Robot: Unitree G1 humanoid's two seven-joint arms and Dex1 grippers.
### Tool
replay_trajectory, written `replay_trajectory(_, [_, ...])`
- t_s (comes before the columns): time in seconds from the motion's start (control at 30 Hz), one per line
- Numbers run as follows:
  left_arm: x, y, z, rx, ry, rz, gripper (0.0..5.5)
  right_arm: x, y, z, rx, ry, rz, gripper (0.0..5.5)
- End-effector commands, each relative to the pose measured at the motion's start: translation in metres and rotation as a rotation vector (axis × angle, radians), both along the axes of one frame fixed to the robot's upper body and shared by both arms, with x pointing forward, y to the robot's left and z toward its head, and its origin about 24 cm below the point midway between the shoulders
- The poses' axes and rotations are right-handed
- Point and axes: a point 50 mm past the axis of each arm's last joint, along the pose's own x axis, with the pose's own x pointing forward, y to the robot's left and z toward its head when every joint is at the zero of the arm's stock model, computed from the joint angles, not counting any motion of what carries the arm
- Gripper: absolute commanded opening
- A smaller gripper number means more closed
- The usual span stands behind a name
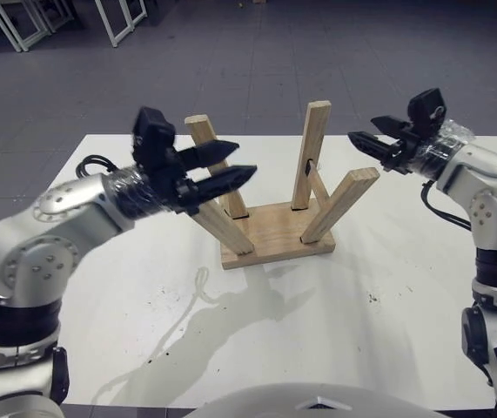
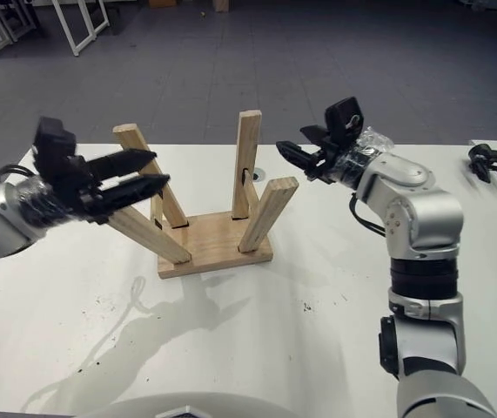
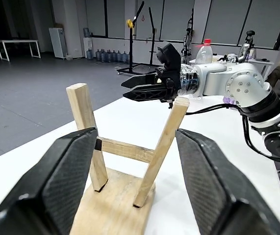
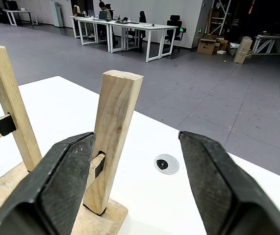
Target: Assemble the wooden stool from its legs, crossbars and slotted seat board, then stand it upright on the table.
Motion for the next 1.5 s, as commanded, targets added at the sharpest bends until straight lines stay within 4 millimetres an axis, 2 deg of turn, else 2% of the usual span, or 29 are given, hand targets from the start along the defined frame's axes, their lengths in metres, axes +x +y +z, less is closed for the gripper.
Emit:
replay_trajectory(0.03, [-0.005,0.014,0.033,-0.069,-0.057,-0.040,2.93,-0.004,-0.013,0.019,0.043,-0.007,0.063,3.11])
replay_trajectory(0.13, [-0.012,0.034,0.030,-0.080,-0.029,-0.069,2.93,-0.009,-0.028,0.021,0.087,0.019,0.155,3.11])
replay_trajectory(0.23, [-0.017,0.066,0.009,-0.027,0.037,-0.038,2.93,-0.015,-0.047,0.020,0.092,0.048,0.240,3.11])
replay_trajectory(0.37, [-0.034,0.089,-0.010,0.021,0.114,-0.086,2.93,-0.023,-0.064,0.020,0.086,0.089,0.339,3.75])
replay_trajectory(0.5, [-0.043,0.100,-0.021,0.034,0.157,-0.122,2.93,-0.030,-0.066,0.013,0.050,0.134,0.418,4.39])
replay_trajectory(0.6, [-0.039,0.098,-0.039,0.087,0.179,-0.114,2.93,-0.036,-0.060,-0.001,-0.020,0.181,0.481,4.76])
replay_trajectory(0.8, [-0.022,0.081,-0.076,0.142,0.196,-0.093,2.93,-0.034,-0.033,-0.015,-0.085,0.217,0.591,4.76])
replay_trajectory(0.87, [-0.016,0.073,-0.080,0.141,0.192,-0.104,2.93,-0.031,-0.018,-0.023,-0.088,0.231,0.641,4.76])
replay_trajectory(1.03, [-0.001,0.064,-0.084,0.122,0.172,-0.114,2.23,-0.026,0.007,-0.048,-0.104,0.285,0.732,4.78])
replay_trajectory(1.23, [0.010,0.047,-0.090,0.102,0.171,-0.187,1.44,-0.016,0.019,-0.062,-0.128,0.306,0.770,4.78])
replay_trajectory(1.3, [0.013,0.042,-0.093,0.104,0.176,-0.200,1.39,-0.013,0.020,-0.064,-0.133,0.309,0.777,4.78])
replay_trajectory(1.5, [0.010,0.047,-0.106,0.162,0.211,-0.217,1.32,-0.004,0.029,-0.074,-0.160,0.305,0.778,3.82])
